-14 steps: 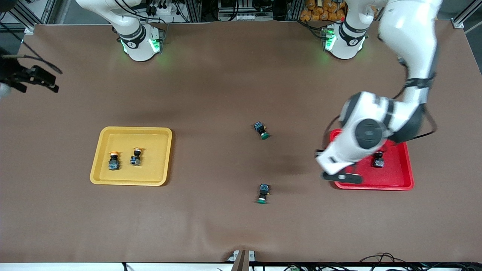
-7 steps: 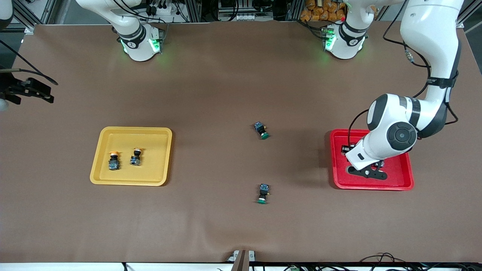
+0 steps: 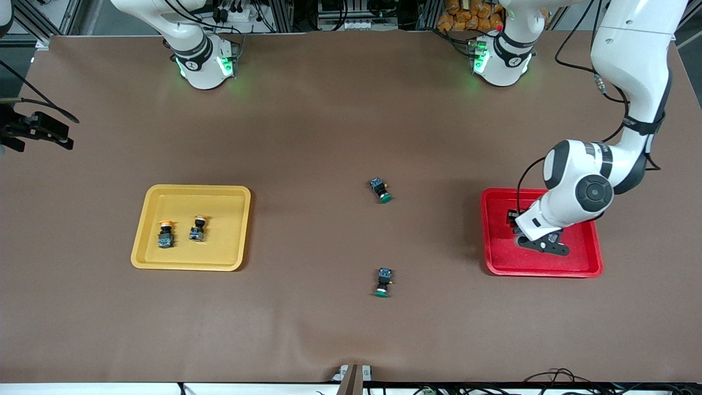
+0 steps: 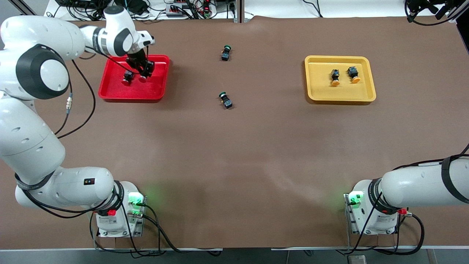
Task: Place red and yellow buttons in trays
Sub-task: 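Lower the red button into the red tray and open the left gripper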
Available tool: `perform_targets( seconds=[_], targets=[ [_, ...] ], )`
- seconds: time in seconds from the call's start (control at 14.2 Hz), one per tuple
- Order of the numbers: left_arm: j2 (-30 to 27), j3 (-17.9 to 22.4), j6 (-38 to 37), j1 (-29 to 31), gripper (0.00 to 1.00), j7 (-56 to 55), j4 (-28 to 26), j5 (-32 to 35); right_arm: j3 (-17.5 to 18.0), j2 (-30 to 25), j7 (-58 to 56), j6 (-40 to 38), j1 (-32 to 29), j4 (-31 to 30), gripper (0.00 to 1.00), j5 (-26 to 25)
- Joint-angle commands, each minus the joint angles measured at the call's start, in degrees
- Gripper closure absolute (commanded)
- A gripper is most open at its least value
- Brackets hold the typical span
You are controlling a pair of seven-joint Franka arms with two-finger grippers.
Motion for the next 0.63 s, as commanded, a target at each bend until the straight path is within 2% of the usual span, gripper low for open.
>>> perform_targets(
  seconds=[0.0, 0.07, 0.14, 0.21, 0.42, 0.56],
  targets=[
    [0.03, -0.45, 4.29, 1.70, 0.99, 0.12, -2.76, 1.47, 0.57, 0.14, -0.49, -1.26, 0.45, 1.16, 0.00, 0.83],
    [0.12, -0.45, 4.30, 1.79, 0.94, 0.21, -2.67, 2.26, 0.66, 0.14, -0.66, -1.35, 1.24, 1.33, 0.00, 0.05],
    [0.03, -0.45, 4.30, 1.79, 0.68, 0.21, -2.50, 2.53, 0.57, 0.05, -0.66, -1.44, 1.16, 1.77, 0.00, -0.13],
    [-0.23, -0.45, 4.21, 1.71, 0.01, 0.21, -2.32, 2.62, 0.22, -0.04, -0.66, -1.61, 0.64, 2.90, 0.00, 0.30],
    [-2.77, -0.45, 3.68, 1.79, 0.00, 0.12, -1.53, 2.62, 0.31, 0.31, -0.84, -1.97, 0.46, 5.46, 0.00, 0.22],
    [-7.06, -0.62, 0.37, 1.79, 0.00, 0.21, -1.01, 2.53, 0.22, 0.23, -1.36, -2.05, 0.28, 5.55, 0.00, 0.22]
  ],
)
